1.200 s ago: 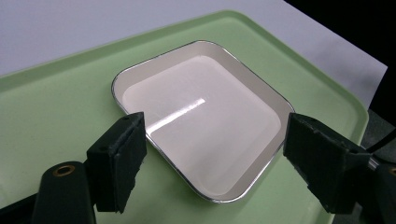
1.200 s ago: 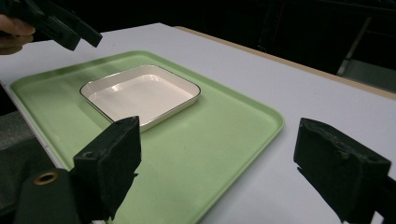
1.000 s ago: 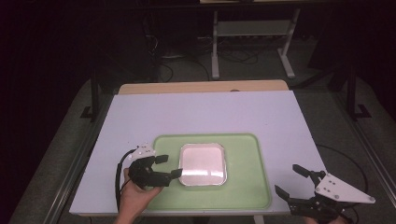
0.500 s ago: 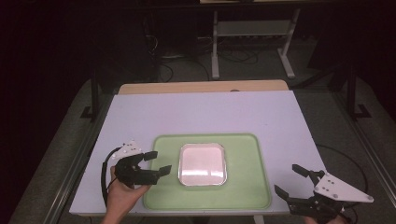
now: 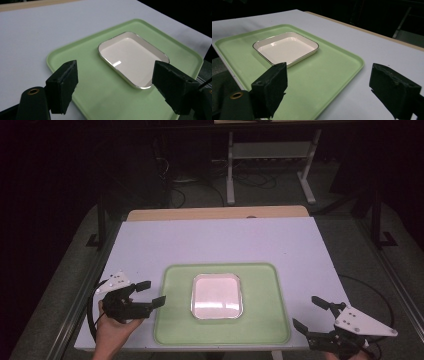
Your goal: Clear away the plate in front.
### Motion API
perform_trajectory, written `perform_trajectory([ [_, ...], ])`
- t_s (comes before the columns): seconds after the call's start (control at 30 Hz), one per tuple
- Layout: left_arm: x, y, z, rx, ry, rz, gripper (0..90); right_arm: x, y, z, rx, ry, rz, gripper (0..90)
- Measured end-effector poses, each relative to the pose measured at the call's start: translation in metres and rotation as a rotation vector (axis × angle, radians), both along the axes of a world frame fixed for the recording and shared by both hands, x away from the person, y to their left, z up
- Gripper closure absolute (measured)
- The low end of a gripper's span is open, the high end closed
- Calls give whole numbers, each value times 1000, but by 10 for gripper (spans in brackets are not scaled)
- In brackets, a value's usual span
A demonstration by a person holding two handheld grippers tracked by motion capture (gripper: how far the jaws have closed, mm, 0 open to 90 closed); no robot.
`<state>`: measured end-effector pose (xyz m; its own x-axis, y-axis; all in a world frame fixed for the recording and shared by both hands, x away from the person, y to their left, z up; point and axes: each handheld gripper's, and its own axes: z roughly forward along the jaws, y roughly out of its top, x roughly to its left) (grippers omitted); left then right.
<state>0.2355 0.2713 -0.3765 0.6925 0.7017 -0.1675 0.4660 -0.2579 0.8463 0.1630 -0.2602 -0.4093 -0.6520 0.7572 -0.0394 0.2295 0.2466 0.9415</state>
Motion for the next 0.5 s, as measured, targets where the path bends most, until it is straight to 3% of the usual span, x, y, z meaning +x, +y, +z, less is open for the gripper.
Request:
perform_trajectory([
  [0.5, -28, 18, -26, 5, -3, 36, 202, 1, 3, 0, -5, 4, 4, 140],
])
